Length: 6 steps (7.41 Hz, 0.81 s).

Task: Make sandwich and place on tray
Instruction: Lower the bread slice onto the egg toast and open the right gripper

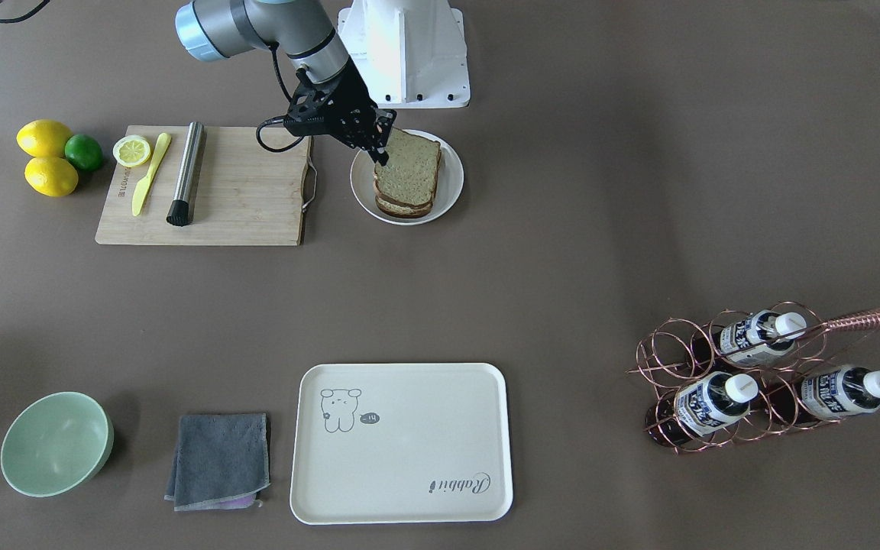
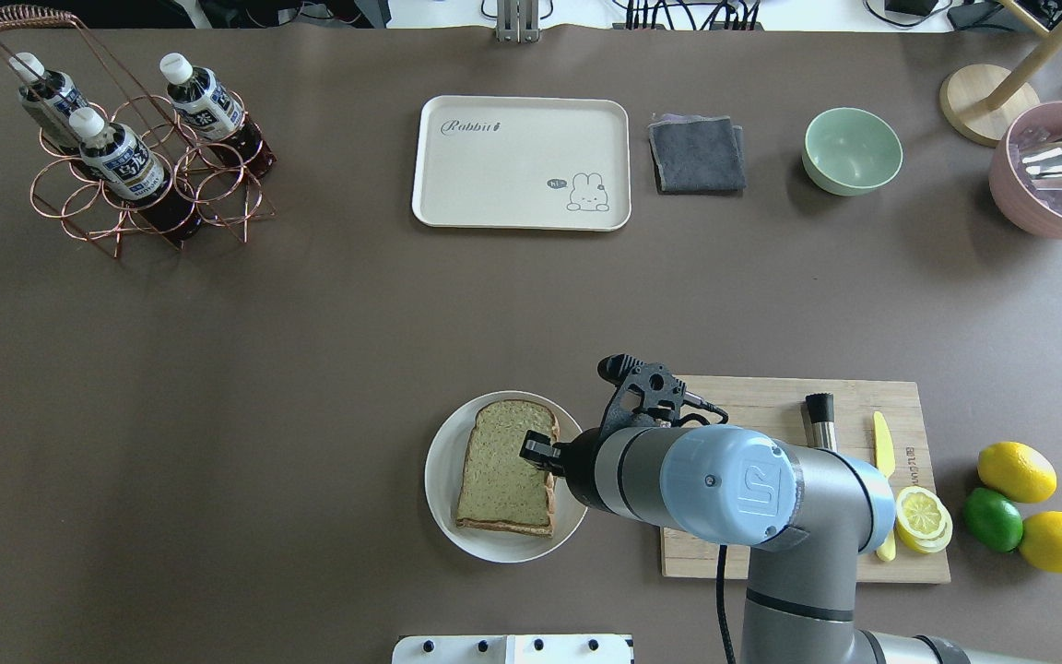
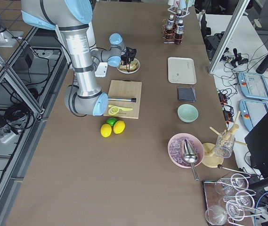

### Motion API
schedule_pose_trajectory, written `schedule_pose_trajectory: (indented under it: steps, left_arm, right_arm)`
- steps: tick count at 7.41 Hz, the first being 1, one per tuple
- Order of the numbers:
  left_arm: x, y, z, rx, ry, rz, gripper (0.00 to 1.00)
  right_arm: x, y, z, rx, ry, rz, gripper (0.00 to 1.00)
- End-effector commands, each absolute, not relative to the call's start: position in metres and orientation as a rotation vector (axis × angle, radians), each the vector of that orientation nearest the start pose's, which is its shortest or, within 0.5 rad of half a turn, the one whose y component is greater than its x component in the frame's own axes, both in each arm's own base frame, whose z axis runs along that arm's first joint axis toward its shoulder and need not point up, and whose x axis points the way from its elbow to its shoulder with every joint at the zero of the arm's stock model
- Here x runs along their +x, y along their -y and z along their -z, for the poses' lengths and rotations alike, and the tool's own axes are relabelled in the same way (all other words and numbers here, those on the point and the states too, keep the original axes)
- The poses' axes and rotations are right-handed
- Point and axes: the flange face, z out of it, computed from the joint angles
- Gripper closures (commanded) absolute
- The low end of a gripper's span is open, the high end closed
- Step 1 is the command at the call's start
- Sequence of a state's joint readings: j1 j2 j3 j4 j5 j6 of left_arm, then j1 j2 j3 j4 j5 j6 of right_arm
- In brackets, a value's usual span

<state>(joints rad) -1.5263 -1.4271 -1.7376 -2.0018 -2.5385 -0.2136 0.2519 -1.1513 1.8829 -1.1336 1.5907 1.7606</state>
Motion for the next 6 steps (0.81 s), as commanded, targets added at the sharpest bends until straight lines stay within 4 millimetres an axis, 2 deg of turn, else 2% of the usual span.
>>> schedule_pose_trajectory:
  steps: [1,2,6]
  left_arm:
    - [-0.0314,0.4466,-0.5818,0.29,-0.994,-0.066,0.02]
    - [-0.0314,0.4466,-0.5825,0.289,-0.994,-0.065,0.02]
    - [-0.0314,0.4466,-0.5818,0.29,-0.994,-0.066,0.02]
  right_arm:
    - [-0.5468,0.2733,-0.2309,0.016,1.184,-0.374,1.0]
    - [-0.5488,0.2702,-0.2272,0.013,1.191,-0.37,1.0]
    - [-0.5522,0.2701,-0.2344,0.015,1.175,-0.365,1.0]
